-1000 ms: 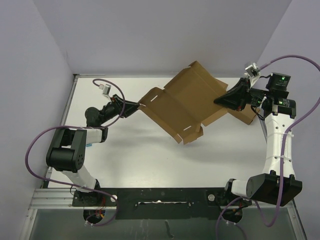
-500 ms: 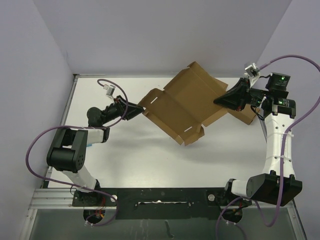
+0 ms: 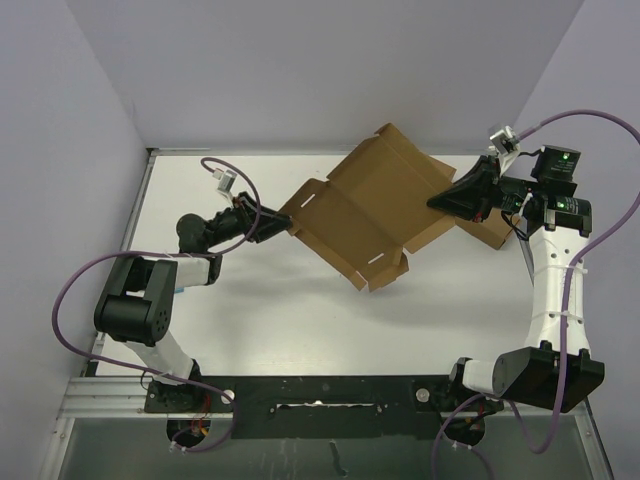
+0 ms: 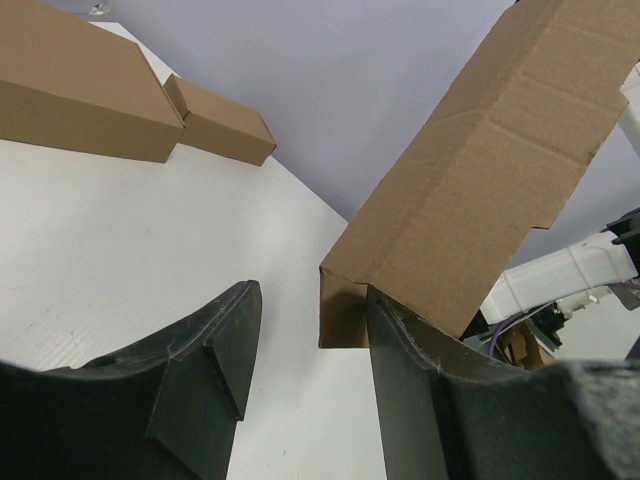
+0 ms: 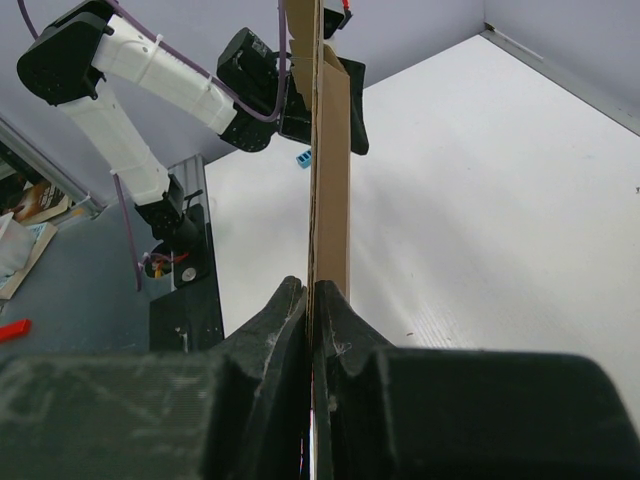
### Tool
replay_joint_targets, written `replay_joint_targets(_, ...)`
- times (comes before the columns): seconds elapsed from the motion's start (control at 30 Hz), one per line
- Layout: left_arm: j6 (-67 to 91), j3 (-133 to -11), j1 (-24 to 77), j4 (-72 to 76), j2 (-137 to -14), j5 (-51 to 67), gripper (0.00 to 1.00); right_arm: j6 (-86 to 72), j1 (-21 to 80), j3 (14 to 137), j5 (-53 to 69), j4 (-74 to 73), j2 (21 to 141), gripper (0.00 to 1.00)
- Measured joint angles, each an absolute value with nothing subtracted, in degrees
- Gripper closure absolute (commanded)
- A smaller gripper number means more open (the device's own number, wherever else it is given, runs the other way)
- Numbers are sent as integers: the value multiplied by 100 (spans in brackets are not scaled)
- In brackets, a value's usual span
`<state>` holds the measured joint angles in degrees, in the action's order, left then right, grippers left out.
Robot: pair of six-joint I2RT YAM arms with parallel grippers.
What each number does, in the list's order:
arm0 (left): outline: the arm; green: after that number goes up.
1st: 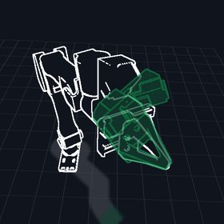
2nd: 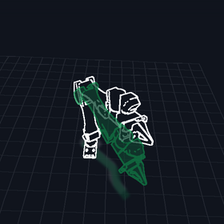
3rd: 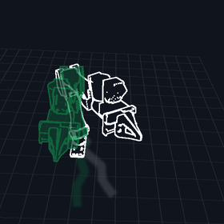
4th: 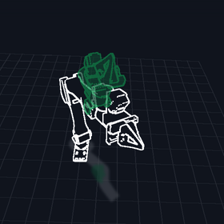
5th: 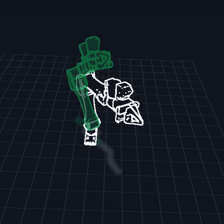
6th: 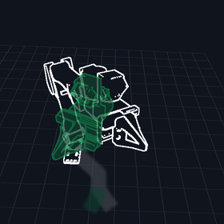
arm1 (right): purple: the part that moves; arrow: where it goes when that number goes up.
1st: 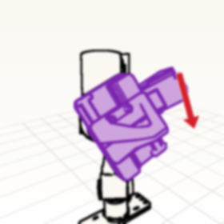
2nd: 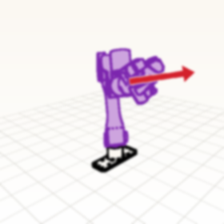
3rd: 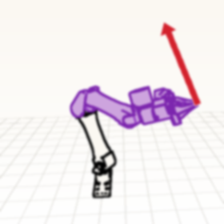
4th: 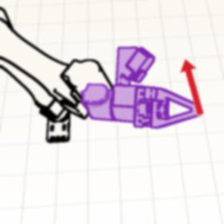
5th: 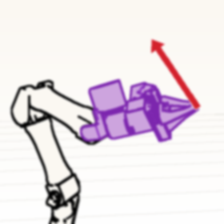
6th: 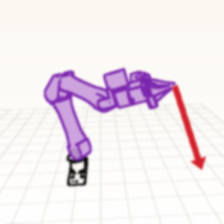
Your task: Fold the paper box
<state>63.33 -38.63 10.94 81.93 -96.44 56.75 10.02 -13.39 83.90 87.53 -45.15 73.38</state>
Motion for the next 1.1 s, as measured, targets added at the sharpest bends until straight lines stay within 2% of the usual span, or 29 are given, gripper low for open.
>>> replay_joint_targets(0.13,6388,-3863,1111,8200,-9647,5734,59,1002,-1339,8390,8753,-4515,7338,100)
replay_joint_targets(0.37,6451,-3876,1122,8213,-9657,5776,72,1000,-1334,8390,8753,-4515,7338,100)
replay_joint_targets(0.53,6519,-3946,1122,8215,-9657,5778,87,1002,-1330,8390,8753,-4515,7338,100)
replay_joint_targets(0.6,6541,-3957,1120,8213,-9657,5782,88,1002,-1330,8390,8753,-4515,7338,100)
replay_joint_targets(0.7,6558,-3966,1120,8215,-9662,5791,80,1000,-1328,8390,8753,-4515,7336,100)
replay_joint_targets(0.8,6567,-3972,1122,8217,-9690,5795,77,998,-1328,8390,8753,-4515,7338,100)
replay_joint_targets(0.97,6578,-4025,1140,8217,-9791,5819,76,985,-1328,8390,8753,-4515,7336,100)
replay_joint_targets(1.1,6578,-4058,1205,8217,-9874,5833,81,982,-1310,8390,8753,-4515,7336,100)
